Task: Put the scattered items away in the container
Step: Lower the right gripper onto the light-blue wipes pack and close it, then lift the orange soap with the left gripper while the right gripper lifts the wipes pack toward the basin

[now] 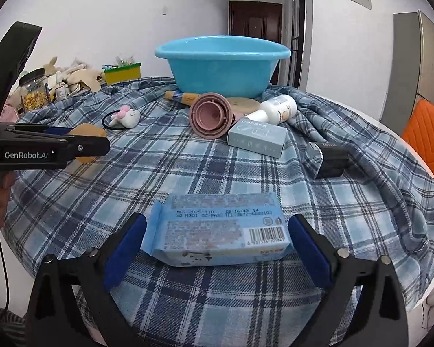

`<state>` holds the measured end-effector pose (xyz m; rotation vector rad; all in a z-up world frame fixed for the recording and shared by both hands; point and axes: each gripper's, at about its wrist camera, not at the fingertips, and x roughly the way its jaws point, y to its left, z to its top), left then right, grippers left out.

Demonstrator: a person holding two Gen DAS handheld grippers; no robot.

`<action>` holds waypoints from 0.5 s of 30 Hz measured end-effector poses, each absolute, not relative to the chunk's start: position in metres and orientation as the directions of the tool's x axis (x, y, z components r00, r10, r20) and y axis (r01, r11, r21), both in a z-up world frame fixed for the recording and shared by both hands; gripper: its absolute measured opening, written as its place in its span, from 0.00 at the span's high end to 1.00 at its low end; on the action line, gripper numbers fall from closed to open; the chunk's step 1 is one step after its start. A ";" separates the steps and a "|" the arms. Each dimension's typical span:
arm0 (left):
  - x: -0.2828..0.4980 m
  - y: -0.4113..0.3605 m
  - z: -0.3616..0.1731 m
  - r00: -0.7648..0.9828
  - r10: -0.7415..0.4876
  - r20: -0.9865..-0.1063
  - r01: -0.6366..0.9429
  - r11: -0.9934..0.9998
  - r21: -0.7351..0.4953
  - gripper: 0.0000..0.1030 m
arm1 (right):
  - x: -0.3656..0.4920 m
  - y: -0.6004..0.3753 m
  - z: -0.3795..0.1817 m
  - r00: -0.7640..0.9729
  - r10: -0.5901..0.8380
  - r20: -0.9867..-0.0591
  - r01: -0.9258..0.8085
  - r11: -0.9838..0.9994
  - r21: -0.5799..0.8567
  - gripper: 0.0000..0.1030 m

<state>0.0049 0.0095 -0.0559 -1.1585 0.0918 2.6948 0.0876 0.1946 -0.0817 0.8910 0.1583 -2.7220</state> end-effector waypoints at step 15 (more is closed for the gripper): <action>0.005 0.010 -0.051 -0.679 0.169 -0.715 -0.211 -0.977 -0.030 0.39 | 0.093 0.197 -0.063 -0.811 -0.233 -0.537 0.283 -0.959 -0.011 0.32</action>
